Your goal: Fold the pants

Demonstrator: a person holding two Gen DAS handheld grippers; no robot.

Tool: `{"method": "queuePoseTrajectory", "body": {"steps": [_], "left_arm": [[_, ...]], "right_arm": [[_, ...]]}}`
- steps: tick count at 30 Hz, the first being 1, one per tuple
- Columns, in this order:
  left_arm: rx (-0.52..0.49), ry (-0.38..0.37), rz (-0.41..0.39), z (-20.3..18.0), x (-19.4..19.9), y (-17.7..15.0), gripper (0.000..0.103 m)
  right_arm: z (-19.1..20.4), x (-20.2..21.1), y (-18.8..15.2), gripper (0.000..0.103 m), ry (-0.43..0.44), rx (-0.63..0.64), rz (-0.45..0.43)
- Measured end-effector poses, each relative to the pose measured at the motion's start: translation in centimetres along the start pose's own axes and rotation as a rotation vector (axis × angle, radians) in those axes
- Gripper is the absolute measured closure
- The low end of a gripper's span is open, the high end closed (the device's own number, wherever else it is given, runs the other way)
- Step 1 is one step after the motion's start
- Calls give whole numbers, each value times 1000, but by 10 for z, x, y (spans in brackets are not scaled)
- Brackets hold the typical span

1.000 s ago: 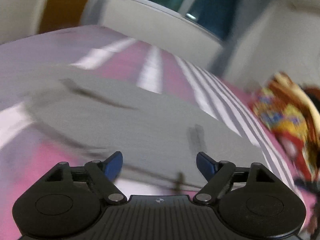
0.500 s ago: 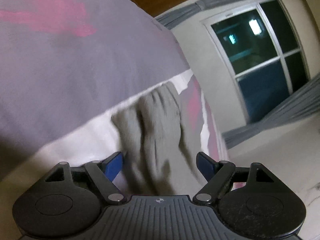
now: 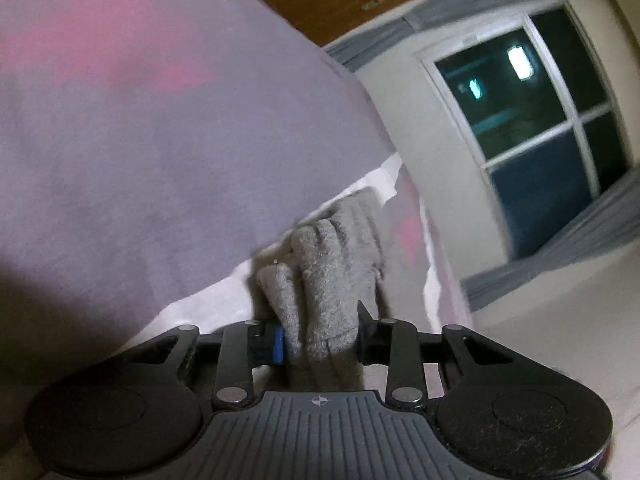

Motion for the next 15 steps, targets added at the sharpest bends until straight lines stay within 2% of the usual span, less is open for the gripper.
{"method": "queuePoseTrajectory", "body": {"steps": [4, 7, 9, 11, 12, 13, 15], "left_arm": [[-27, -6, -1, -19, 2, 8, 71], [-91, -33, -8, -49, 1, 13, 71], [-156, -44, -4, -71, 7, 19, 71], [-231, -64, 3, -103, 7, 20, 71], [-283, -79, 11, -123, 5, 19, 71], [-326, -90, 21, -141, 4, 15, 71], [-424, -108, 45, -179, 1, 4, 71]], "right_arm": [[-7, 7, 8, 31, -45, 1, -42], [-10, 5, 21, 27, -178, 157, -102], [-17, -8, 28, 24, -229, 212, -80], [-32, -22, 33, 15, -306, 230, -79], [-42, -31, 31, 5, -352, 229, -54], [-48, -39, 27, 1, -370, 227, -31], [-47, -41, 21, 1, -382, 249, -57]]}}
Point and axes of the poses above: each gripper's, at about its wrist camera, not at the fingertips, and x roughly against the way its jaws point, z to its left, y to its top, the point moved 8 cm from there along -x, roughly the way its jaws point, and after that the axes turned 10 degrees about -y, right-handed, at the moved point
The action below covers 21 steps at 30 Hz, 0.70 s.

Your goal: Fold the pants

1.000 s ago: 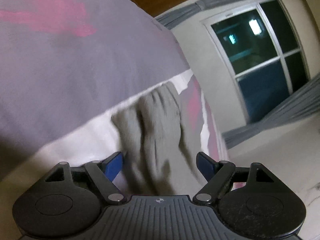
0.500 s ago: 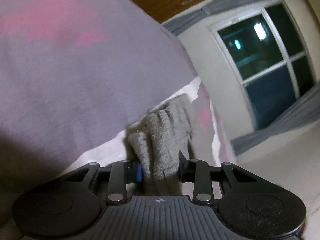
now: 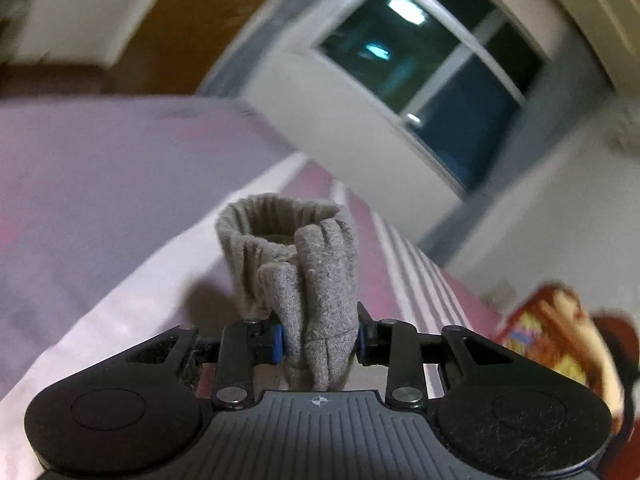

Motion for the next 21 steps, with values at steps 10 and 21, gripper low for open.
{"method": "queuePoseTrajectory", "body": {"steps": [10, 21], "left_arm": [[-293, -192, 207, -181, -98, -47, 71], [-526, -279, 471, -277, -139, -207, 71]], "right_arm": [[0, 3, -2, 0, -9, -28, -31], [-7, 2, -2, 0, 35, -68, -40]]}}
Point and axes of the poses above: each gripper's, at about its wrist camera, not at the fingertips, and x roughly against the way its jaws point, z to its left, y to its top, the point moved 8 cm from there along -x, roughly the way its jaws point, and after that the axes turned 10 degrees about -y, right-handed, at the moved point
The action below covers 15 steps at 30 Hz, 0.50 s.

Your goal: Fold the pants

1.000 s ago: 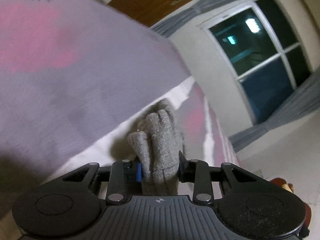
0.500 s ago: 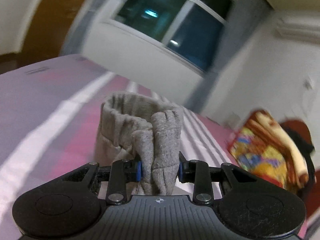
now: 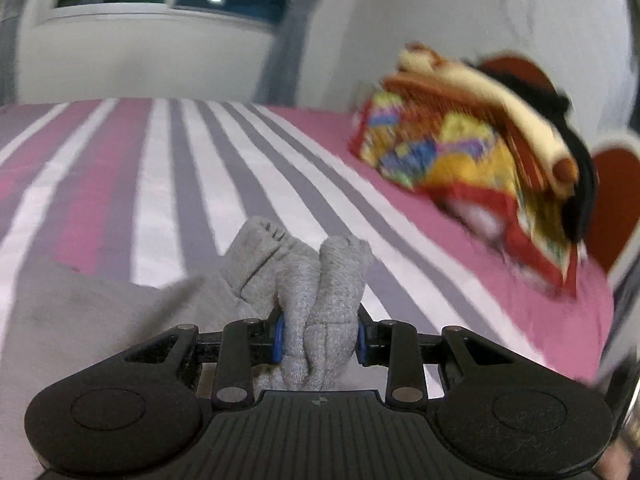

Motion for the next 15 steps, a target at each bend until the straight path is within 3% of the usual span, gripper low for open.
{"method": "queuePoseTrajectory", "body": {"steps": [3, 5, 7, 10, 12, 14, 15], "left_arm": [[-72, -28, 118, -26, -32, -19, 66], [-81, -46, 207, -36, -56, -36, 51], [-102, -80, 180, -48, -55, -40, 28], [-80, -91, 99, -58, -28, -31, 28], [-78, -55, 25, -51, 9, -27, 28], [-53, 0, -36, -30, 51, -31, 28], [-40, 49, -68, -12, 80, -40, 28]], "right_arm": [[-1, 0, 0, 0, 6, -13, -1], [0, -1, 0, 0, 0, -8, 0], [2, -1, 0, 0, -11, -4, 3], [1, -1, 0, 0, -1, 7, 0], [-1, 3, -1, 1, 16, 20, -9], [-6, 18, 0, 7, 36, -11, -8], [-6, 30, 1, 16, 85, -52, -15]]}}
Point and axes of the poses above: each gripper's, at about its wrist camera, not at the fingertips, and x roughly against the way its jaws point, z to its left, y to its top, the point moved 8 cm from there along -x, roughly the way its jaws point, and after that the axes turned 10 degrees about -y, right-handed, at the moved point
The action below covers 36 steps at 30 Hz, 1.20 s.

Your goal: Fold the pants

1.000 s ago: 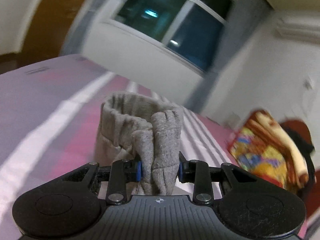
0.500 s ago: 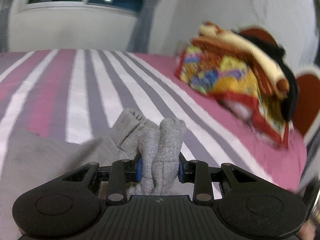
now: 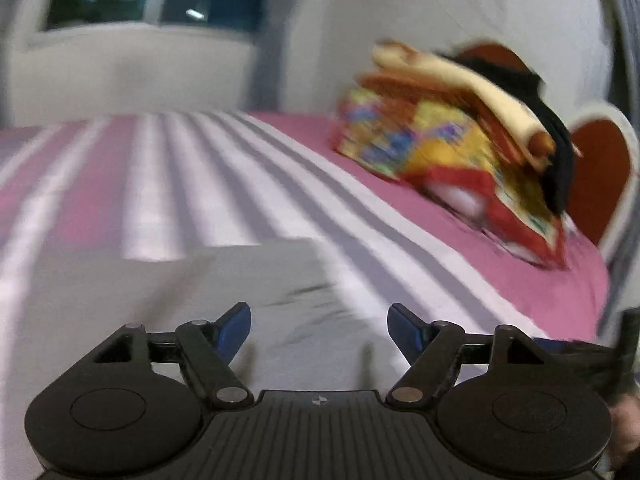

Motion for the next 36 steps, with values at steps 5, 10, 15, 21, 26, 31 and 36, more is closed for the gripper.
{"method": "queuePoseTrajectory", "body": {"steps": [5, 10, 15, 21, 26, 31, 36], "left_arm": [[19, 238, -19, 73, 100, -64, 28], [44, 275, 48, 97, 129, -111, 28], [21, 313, 80, 109, 109, -113, 28], [64, 276, 65, 123, 79, -108, 28], [97, 275, 17, 136, 83, -115, 28], [125, 257, 11, 141, 79, -122, 28], [106, 262, 30, 141, 71, -123, 26]], "right_arm": [[34, 49, 12, 33, 292, -128, -23], [94, 58, 23, 56, 440, -161, 16], [145, 54, 25, 55, 489, -108, 68], [175, 42, 23, 55, 500, -87, 102], [196, 14, 20, 59, 448, -71, 193], [193, 39, 53, 87, 530, -113, 100], [175, 37, 39, 84, 464, -88, 98]]}}
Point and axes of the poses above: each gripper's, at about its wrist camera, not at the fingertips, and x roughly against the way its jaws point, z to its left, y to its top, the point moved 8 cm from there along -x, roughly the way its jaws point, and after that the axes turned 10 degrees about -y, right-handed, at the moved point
